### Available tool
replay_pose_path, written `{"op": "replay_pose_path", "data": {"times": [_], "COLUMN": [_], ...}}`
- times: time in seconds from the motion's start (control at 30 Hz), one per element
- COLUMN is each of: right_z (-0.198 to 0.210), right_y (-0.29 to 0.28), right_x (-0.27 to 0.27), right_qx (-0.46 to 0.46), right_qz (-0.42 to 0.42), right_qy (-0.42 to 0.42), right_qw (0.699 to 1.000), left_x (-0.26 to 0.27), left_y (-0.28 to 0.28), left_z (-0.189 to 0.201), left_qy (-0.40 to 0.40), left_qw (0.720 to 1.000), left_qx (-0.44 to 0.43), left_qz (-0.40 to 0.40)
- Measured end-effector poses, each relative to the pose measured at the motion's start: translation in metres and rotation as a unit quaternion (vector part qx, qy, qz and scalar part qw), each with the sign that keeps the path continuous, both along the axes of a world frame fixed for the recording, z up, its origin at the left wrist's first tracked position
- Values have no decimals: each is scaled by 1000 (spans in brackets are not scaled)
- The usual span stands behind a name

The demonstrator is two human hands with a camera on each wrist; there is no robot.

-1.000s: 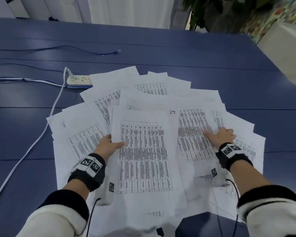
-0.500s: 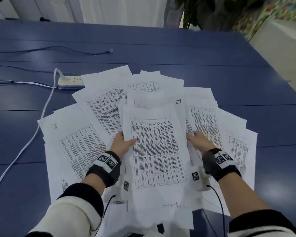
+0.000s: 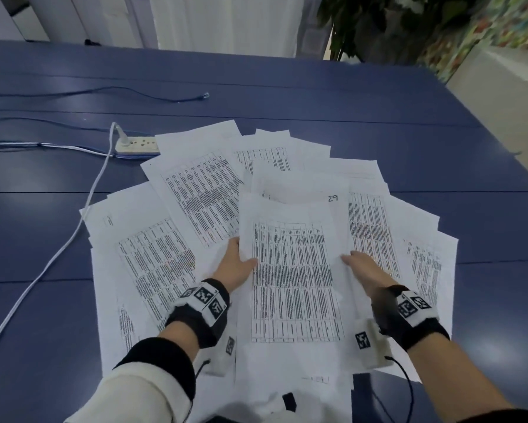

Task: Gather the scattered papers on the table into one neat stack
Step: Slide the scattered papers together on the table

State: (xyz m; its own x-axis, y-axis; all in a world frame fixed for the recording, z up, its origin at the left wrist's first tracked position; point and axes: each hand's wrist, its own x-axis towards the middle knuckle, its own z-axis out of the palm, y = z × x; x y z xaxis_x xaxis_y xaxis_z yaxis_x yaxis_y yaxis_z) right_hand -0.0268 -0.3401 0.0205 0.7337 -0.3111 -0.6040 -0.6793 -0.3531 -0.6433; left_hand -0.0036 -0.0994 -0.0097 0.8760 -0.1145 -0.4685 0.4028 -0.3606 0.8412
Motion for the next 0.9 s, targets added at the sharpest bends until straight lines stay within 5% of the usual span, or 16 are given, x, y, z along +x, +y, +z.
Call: {"op": "replay_pose_path", "data": {"times": [0.17, 0.33, 0.4, 0.9], "right_z": [-10, -9, -10, 3], "right_y": [5, -4, -5, 17], "right_x": [-9, -9, -9, 42], "right_qx": [-3, 6, 18, 88], "right_qz": [48, -12, -23, 45], "right_qy": [-23, -54, -64, -54], "right_qw": [999, 998, 998, 994], "left_x": [-8, 28, 39, 106], "left_y": [0, 49, 65, 58], "left_z": [2, -3, -7, -15], "left_qy": [-2, -6, 29, 0], "left_qw": [995, 954, 939, 971], "left_qx": [-35, 234, 274, 168], "left_qz": [94, 185, 208, 169]}}
